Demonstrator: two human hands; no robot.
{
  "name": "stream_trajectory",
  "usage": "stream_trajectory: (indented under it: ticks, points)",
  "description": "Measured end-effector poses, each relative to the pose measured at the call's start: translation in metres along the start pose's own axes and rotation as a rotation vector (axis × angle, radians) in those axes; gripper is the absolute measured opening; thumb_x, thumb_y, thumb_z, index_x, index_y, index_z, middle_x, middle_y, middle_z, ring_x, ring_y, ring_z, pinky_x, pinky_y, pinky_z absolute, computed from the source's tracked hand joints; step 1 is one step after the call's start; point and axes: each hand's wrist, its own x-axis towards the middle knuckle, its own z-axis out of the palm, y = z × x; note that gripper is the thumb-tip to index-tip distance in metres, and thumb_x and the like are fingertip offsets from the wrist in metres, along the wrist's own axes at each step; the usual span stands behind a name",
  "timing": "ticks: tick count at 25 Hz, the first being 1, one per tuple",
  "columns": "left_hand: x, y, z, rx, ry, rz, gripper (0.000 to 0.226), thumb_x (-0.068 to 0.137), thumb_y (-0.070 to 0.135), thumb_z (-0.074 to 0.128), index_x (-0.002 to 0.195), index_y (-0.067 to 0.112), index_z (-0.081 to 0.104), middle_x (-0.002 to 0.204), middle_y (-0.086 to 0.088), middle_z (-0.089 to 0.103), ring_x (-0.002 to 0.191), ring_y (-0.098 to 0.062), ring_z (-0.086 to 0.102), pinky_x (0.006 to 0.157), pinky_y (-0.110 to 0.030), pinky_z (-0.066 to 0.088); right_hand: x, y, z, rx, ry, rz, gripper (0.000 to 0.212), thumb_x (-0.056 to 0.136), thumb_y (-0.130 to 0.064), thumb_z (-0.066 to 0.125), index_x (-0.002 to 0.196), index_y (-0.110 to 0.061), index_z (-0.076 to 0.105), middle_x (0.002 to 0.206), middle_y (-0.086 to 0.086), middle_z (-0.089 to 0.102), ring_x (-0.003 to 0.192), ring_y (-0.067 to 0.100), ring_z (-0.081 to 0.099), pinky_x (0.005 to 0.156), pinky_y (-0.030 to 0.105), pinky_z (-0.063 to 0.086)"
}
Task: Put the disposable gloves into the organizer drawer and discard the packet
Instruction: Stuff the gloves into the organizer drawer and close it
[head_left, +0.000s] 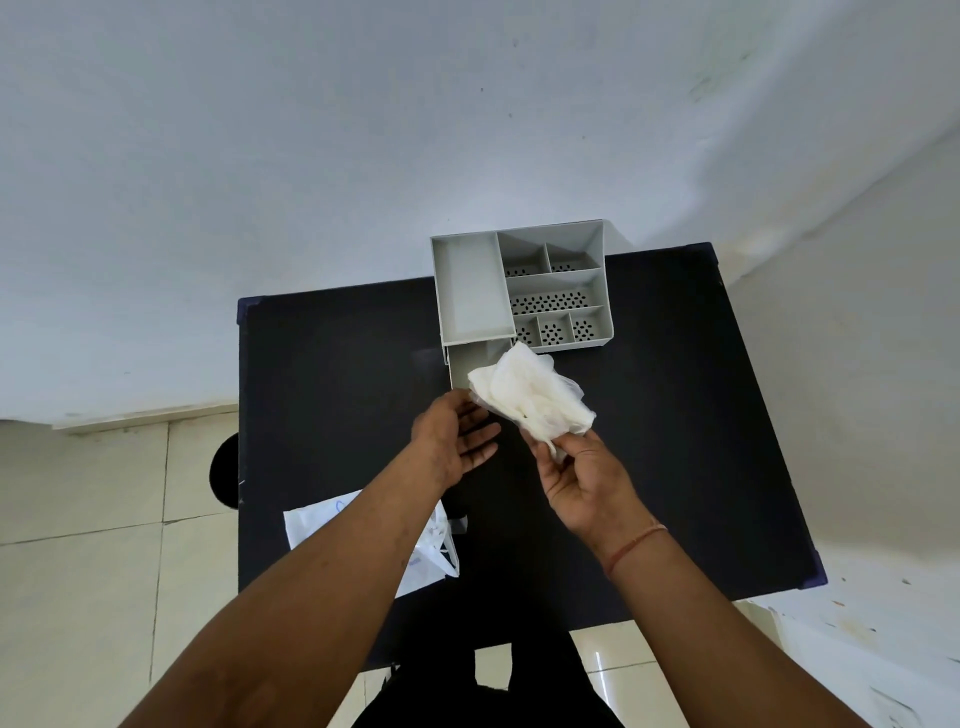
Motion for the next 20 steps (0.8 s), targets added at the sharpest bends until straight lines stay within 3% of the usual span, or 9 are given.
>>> stream_trajectory:
  ticks: [4,8,10,12,15,17,20]
  points:
    - [-0.003,0.001,-0.005,0.032,-0.024,-0.020,0.031,0.098,0.036,0.067,0.114,0.012,0.077,0.104,-0.004,0.079,0.091,-0.027,0.079,0.081,-0.046,0.063,0.005,0.009,0.011,0.002,0.046,-0.045,0.042,0.102,0.004,0.052,0.140,-0.011,0.063,0.138,0.017,0.069,0.128,0.034,0.066,0.065,0.024,0.065]
    - [-0.015,0.004,-0.010,0.062,-0.041,-0.039,0.046,0.099,0.049,0.064,0.118,0.009,0.074,0.112,-0.008,0.081,0.096,-0.029,0.080,0.082,-0.046,0.064,0.007,0.016,0.026,0.033,0.096,-0.082,0.040,0.101,0.006,0.050,0.135,-0.010,0.064,0.138,0.019,0.067,0.128,0.036,0.065,0.063,0.024,0.065]
    - [-0.028,0.001,-0.008,0.125,-0.112,-0.067,0.054,0.099,0.055,0.062,0.121,0.007,0.074,0.111,-0.011,0.083,0.097,-0.031,0.081,0.083,-0.048,0.066,0.006,0.021,0.037,0.057,0.114,-0.082,0.035,0.101,0.006,0.050,0.127,-0.010,0.067,0.137,0.022,0.067,0.120,0.035,0.068,0.061,0.024,0.065]
    - [-0.041,-0.003,-0.003,0.146,-0.194,-0.035,0.054,0.097,0.058,0.065,0.120,0.011,0.077,0.109,-0.012,0.084,0.097,-0.031,0.082,0.087,-0.052,0.066,0.002,0.029,0.049,0.034,0.163,-0.101,0.031,0.101,0.006,0.052,0.117,-0.012,0.071,0.127,0.023,0.071,0.100,0.033,0.073,0.058,0.027,0.065]
    - [-0.048,-0.003,0.000,0.271,-0.144,0.152,0.030,0.095,0.039,0.077,0.106,0.012,0.078,0.099,-0.013,0.084,0.088,-0.029,0.082,0.081,-0.054,0.068,-0.002,0.042,0.061,-0.150,0.240,-0.161,0.027,0.099,0.003,0.058,0.112,-0.015,0.074,0.107,0.016,0.078,0.083,0.029,0.077,0.056,0.035,0.064]
    - [-0.042,0.002,-0.006,0.405,-0.066,0.256,0.013,0.093,0.021,0.077,0.101,0.010,0.076,0.098,-0.013,0.083,0.087,-0.029,0.082,0.076,-0.054,0.069,-0.003,0.043,0.065,-0.311,0.259,-0.169,0.021,0.098,-0.002,0.062,0.110,-0.015,0.073,0.103,0.013,0.078,0.086,0.028,0.076,0.061,0.037,0.064]
    - [-0.035,0.022,-0.019,0.573,-0.018,0.296,0.011,0.092,0.011,0.074,0.102,0.007,0.074,0.101,-0.015,0.080,0.082,-0.030,0.082,0.067,-0.047,0.070,0.001,0.036,0.069,-0.524,0.291,-0.158,0.006,0.094,-0.014,0.070,0.099,-0.017,0.070,0.103,0.013,0.077,0.095,0.030,0.075,0.079,0.046,0.064]
